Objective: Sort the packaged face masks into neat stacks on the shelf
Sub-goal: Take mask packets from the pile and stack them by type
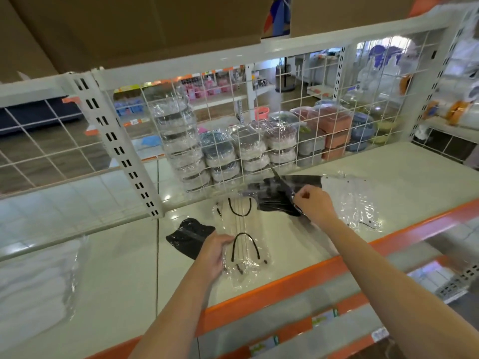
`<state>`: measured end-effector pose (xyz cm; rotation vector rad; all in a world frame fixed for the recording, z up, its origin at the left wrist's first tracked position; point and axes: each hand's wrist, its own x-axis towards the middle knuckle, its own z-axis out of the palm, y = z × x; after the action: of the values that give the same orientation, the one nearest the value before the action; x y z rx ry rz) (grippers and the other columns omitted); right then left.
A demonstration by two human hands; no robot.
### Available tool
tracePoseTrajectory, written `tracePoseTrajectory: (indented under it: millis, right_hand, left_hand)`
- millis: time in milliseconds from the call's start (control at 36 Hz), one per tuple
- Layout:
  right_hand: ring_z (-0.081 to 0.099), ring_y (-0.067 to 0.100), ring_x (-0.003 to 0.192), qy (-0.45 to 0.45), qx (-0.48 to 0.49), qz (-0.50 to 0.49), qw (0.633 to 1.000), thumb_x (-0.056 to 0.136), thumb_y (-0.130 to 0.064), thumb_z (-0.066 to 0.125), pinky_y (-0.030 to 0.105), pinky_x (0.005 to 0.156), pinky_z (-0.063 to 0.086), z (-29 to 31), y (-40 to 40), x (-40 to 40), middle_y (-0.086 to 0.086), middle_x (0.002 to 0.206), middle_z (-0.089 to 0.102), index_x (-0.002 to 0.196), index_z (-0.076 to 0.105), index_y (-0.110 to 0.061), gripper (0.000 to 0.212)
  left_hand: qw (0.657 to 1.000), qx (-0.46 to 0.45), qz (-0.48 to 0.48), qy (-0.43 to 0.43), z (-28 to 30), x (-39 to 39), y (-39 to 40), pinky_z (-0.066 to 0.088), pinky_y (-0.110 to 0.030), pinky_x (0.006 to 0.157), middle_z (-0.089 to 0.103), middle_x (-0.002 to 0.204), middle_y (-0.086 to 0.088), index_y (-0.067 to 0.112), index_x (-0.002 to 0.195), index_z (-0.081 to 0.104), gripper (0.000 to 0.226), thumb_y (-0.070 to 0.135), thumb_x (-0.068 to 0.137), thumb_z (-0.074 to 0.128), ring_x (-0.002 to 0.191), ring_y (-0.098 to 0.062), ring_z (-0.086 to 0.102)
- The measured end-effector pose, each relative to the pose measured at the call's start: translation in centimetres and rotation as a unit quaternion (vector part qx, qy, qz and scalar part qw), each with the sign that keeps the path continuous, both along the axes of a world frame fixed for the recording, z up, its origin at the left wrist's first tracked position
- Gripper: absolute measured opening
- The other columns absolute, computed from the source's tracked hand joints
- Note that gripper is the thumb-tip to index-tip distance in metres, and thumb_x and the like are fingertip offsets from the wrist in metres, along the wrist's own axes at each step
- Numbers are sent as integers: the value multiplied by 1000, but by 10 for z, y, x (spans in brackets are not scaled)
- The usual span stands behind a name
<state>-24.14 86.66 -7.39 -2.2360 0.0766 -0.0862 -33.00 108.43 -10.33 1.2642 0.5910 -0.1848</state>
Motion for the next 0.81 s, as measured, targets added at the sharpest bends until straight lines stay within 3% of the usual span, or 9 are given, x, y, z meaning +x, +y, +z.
tracePoseTrajectory:
  millis: [83, 139, 250, 389, 528, 611, 667, 750, 806]
  right_hand:
    - [50, 17, 66, 42, 295, -7, 954, 87, -5, 52, 30, 68, 40, 8, -3, 0, 2, 67, 54, 68, 57, -14, 21]
    - [50, 18, 65, 94, 337, -9, 937, 86, -2, 50, 33, 70, 41, 2, -10, 0, 5, 66, 54, 67, 56, -13, 23]
    - [48, 20, 62, 94, 98, -38, 990, 87, -9, 51, 29, 63, 39, -19, -25, 3, 6, 64, 51, 65, 57, -13, 24]
    - [39, 35, 123, 94, -275, -84, 953, 90, -39, 52, 41, 100, 35, -36, -49, -2, 16, 134, 43, 127, 48, -8, 49]
    - [44, 32, 115, 88, -337, -67, 935, 91, -25, 47, 38, 89, 39, -29, -52, -4, 14, 122, 52, 116, 52, -6, 32]
    - [53, 32, 94, 61, -231, -100, 966, 90, -15, 47, 32, 70, 39, -23, -52, 1, 14, 99, 59, 100, 56, -5, 17]
    - [52, 27, 79, 33, -6, -136, 990, 90, -14, 50, 30, 60, 37, -16, -53, 4, 11, 81, 55, 92, 55, -5, 11]
    - [47, 24, 76, 21, 305, -156, 939, 86, -8, 50, 32, 59, 39, -6, -56, 8, 14, 76, 51, 79, 55, -7, 9]
    - [50, 26, 77, 41, 336, -154, 928, 87, -11, 51, 38, 67, 41, -8, -59, 9, 16, 82, 56, 83, 61, -5, 11]
  left_hand:
    - [1000, -24, 16, 12, -1, 1, 2, 46, -52, 95, 60, 119, -21, -1, 122, 49, 48, -4, 76, 60, 106, -33, 60]
    - [1000, -18, 19, 12, -5, 4, 4, 41, -56, 100, 56, 127, -22, 0, 127, 47, 53, -2, 76, 61, 115, -35, 56]
    - [1000, -22, 16, 3, -5, 2, 4, 51, -48, 86, 67, 104, -19, 0, 111, 57, 27, -4, 85, 53, 98, -33, 63]
    - [999, -36, 27, -4, -6, 3, 4, 53, -46, 81, 64, 111, -22, -1, 130, 46, 47, -4, 84, 55, 102, -35, 63]
    - [999, -38, 4, -21, -6, 2, 6, 52, -40, 70, 70, 80, -13, 1, 105, 58, 21, -6, 86, 51, 78, -26, 67]
    - [999, -32, -6, -33, -5, 0, 5, 49, -46, 86, 67, 86, -14, 4, 97, 58, 16, -6, 86, 52, 89, -29, 64]
    - [999, -32, -8, -39, -4, -1, 5, 50, -45, 83, 68, 86, -14, 4, 96, 57, 14, -5, 86, 52, 88, -28, 65]
    - [998, -41, -11, -38, -3, -2, 5, 52, -41, 72, 69, 77, -12, 4, 94, 57, 13, -5, 87, 51, 76, -25, 67]
    - [998, -48, -11, -39, -3, -2, 5, 52, -40, 70, 69, 76, -11, 4, 93, 57, 12, -5, 88, 51, 74, -24, 67]
